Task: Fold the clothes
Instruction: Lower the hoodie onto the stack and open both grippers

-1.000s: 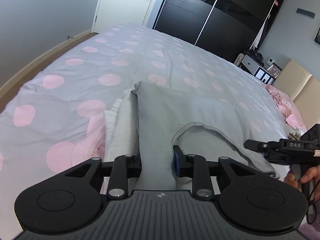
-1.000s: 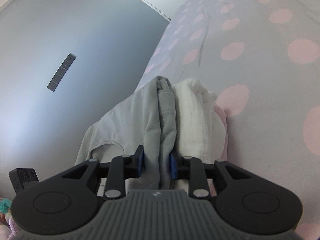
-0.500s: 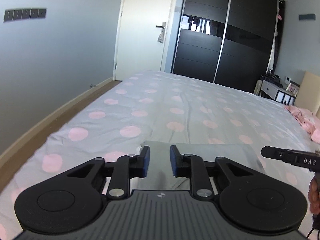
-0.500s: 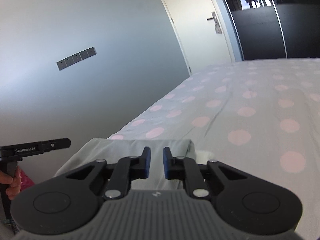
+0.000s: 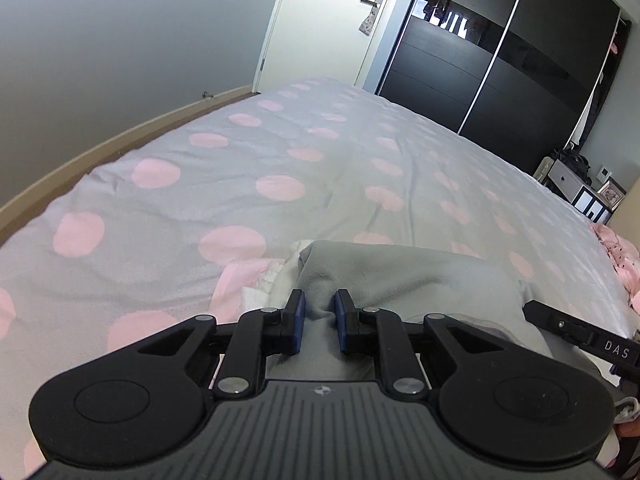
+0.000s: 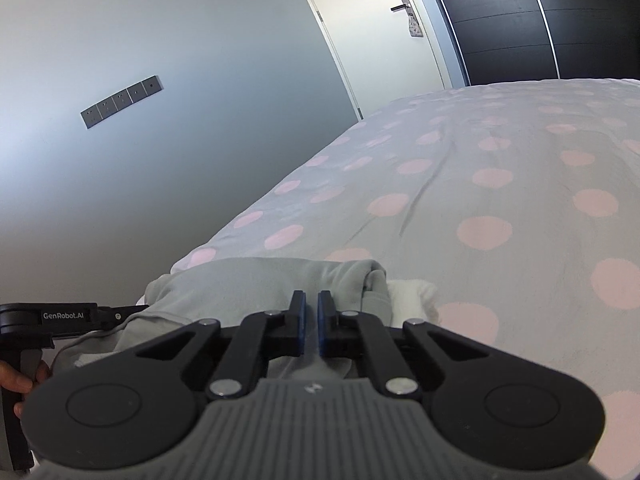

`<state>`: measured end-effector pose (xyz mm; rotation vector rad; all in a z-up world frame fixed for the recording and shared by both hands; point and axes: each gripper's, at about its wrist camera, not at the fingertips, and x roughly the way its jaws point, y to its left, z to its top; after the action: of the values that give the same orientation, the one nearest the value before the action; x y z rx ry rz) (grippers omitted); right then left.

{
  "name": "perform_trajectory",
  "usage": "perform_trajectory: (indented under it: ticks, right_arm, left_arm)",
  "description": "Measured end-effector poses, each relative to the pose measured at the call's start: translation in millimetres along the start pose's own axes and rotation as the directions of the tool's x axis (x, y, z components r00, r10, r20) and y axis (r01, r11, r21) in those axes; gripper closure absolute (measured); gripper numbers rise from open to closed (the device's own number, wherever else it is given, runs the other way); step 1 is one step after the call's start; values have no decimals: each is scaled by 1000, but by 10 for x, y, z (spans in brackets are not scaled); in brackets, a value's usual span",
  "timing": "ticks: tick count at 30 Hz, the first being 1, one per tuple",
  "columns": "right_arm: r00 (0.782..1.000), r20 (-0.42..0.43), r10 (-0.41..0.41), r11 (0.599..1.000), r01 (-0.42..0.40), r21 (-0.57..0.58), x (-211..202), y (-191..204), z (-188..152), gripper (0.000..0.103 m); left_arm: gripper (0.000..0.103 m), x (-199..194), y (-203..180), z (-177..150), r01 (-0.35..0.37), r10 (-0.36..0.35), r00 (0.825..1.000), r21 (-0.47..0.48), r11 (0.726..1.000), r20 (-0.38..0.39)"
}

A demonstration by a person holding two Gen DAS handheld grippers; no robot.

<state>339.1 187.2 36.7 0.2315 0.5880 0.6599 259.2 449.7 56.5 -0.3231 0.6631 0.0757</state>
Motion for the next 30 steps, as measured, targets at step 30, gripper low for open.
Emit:
perform_trajectory:
  ticks: [30]
  right_arm:
    - [1000,12,-16,955,19,-297,-1115,439,-632,90]
  left_arm:
    - [79,-1066,-442,-756,-121,103,988,164,979,117]
